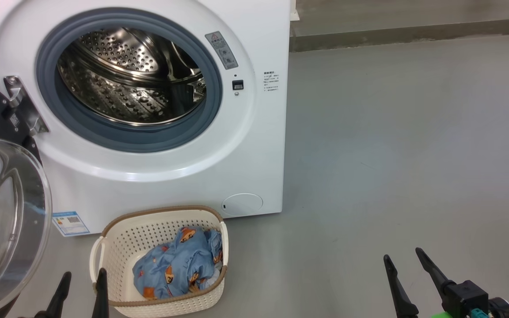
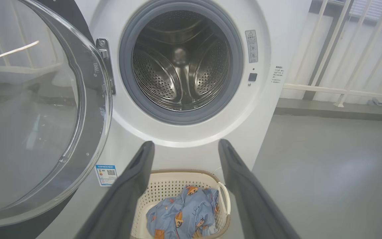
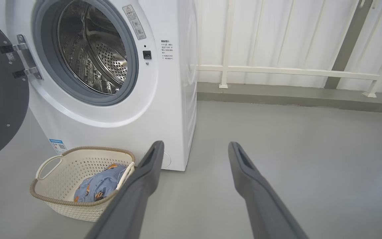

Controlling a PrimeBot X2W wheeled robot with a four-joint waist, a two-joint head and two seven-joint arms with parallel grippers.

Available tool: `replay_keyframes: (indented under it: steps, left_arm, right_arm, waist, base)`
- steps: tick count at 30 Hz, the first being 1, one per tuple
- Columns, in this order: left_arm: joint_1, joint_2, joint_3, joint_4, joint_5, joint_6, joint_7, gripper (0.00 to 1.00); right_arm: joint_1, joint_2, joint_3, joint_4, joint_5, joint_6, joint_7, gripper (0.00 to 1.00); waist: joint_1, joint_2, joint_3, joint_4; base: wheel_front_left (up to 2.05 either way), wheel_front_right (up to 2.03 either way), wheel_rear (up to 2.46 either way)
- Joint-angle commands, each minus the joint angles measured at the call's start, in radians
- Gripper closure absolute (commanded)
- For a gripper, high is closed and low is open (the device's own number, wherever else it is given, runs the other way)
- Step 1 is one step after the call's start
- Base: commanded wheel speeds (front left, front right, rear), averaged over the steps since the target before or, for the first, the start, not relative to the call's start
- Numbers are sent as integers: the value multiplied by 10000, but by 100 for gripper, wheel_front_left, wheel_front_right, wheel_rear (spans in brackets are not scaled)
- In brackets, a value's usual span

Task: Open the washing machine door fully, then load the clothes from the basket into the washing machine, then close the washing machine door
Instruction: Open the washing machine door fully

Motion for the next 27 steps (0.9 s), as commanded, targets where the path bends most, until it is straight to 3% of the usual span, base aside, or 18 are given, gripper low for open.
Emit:
replay_keyframes:
  steps: [1, 27]
  left_arm:
    - [-132, 118, 393, -106, 130, -27, -63, 0]
    - [-238, 81, 339, 499, 384, -27, -63, 0]
  right_arm:
    - [-91, -62, 189, -339, 28, 62, -118, 0]
    - [4, -62, -2, -680, 239, 62, -118, 0]
  waist:
    - [0, -1, -15, 12]
    - [0, -1, -50, 90]
  base:
    - [0, 0, 0]
    - [0, 0, 0]
